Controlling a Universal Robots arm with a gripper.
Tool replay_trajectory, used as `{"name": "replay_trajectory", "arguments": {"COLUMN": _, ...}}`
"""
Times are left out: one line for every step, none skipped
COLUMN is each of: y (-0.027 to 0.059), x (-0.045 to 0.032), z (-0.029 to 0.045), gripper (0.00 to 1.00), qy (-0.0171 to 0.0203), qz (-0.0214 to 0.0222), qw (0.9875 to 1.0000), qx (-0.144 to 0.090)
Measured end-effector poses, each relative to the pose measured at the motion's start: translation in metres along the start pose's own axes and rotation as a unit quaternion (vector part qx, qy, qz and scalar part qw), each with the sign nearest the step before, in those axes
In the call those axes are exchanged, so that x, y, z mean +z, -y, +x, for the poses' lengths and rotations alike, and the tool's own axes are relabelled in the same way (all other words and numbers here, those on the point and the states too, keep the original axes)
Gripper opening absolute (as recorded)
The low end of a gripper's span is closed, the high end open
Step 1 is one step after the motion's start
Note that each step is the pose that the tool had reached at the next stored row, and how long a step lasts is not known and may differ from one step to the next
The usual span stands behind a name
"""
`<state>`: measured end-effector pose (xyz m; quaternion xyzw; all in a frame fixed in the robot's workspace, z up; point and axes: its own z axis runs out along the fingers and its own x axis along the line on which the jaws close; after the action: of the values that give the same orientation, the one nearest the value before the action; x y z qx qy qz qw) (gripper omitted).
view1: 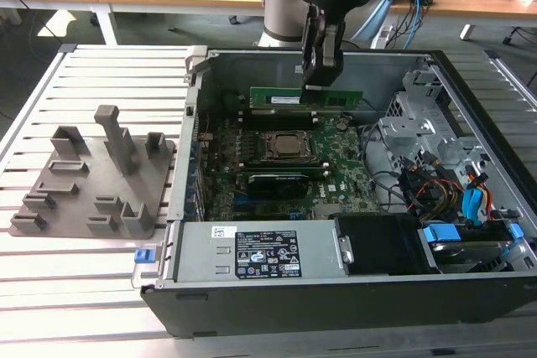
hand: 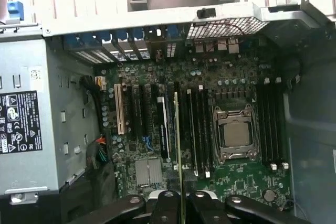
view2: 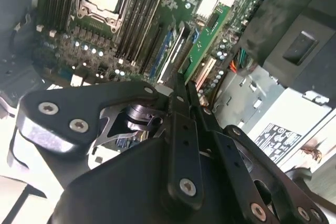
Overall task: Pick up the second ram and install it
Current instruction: 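Pick up the second ram and move it above second insertion slot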
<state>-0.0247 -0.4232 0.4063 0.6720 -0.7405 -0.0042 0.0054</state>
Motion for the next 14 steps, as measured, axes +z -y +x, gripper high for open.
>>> {"name": "replay_trajectory", "arguments": {"y": 0.0027, "x": 0.0003, "z": -0.0020, "gripper": 0.14, "qy": 0.0000, "qz": -0.0003, "qw": 1.0000, "qx": 0.000}}
{"name": "replay_trajectory", "arguments": {"y": 0.0034, "x": 0.0009, "z": -0.0044, "gripper": 0.14, "qy": 0.0001, "qz": -0.0004, "qw": 1.0000, "qx": 0.000}}
{"name": "replay_trajectory", "arguments": {"y": 0.0038, "x": 0.0011, "z": -0.0058, "gripper": 0.14, "qy": 0.0004, "qz": -0.0005, "qw": 1.0000, "qx": 0.000}}
{"name": "replay_trajectory", "arguments": {"y": 0.0042, "x": 0.0013, "z": -0.0075, "gripper": 0.14, "qy": 0.0009, "qz": -0.0005, "qw": 1.0000, "qx": 0.000}}
{"name": "replay_trajectory", "arguments": {"y": 0.0046, "x": 0.0017, "z": -0.0110, "gripper": 0.14, "qy": 0.0020, "qz": -0.0007, "qw": 1.0000, "qx": 0.000}}
{"name": "replay_trajectory", "arguments": {"y": 0.0048, "x": 0.0023, "z": -0.0160, "gripper": 0.14, "qy": 0.0027, "qz": -0.0007, "qw": 1.0000, "qx": 0.000}}
{"name": "replay_trajectory", "arguments": {"y": 0.0046, "x": 0.0030, "z": -0.0208, "gripper": 0.14, "qy": 0.0032, "qz": -0.0007, "qw": 1.0000, "qx": 0.000}}
{"name": "replay_trajectory", "arguments": {"y": 0.0043, "x": 0.0035, "z": -0.0260, "gripper": 0.14, "qy": 0.0033, "qz": -0.0008, "qw": 1.0000, "qx": 0.000}}
{"name": "replay_trajectory", "arguments": {"y": 0.0039, "x": 0.0043, "z": -0.0317, "gripper": 0.14, "qy": 0.0035, "qz": -0.0008, "qw": 1.0000, "qx": 0.000}}
{"name": "replay_trajectory", "arguments": {"y": 0.0036, "x": 0.0053, "z": -0.0356, "gripper": 0.14, "qy": 0.0037, "qz": -0.0008, "qw": 1.0000, "qx": 0.000}}
{"name": "replay_trajectory", "arguments": {"y": 0.0035, "x": 0.0067, "z": -0.0382, "gripper": 0.14, "qy": 0.0038, "qz": -0.0008, "qw": 1.0000, "qx": 0.000}}
{"name": "replay_trajectory", "arguments": {"y": 0.0039, "x": 0.0086, "z": -0.0395, "gripper": 0.14, "qy": 0.0038, "qz": -0.0009, "qw": 1.0000, "qx": 0.000}}
{"name": "replay_trajectory", "arguments": {"y": 0.0043, "x": 0.0109, "z": -0.0400, "gripper": 0.14, "qy": 0.0038, "qz": -0.0011, "qw": 1.0000, "qx": 0.000}}
{"name": "replay_trajectory", "arguments": {"y": 0.0049, "x": 0.0128, "z": -0.0403, "gripper": 0.14, "qy": 0.0036, "qz": -0.0013, "qw": 1.0000, "qx": 0.000}}
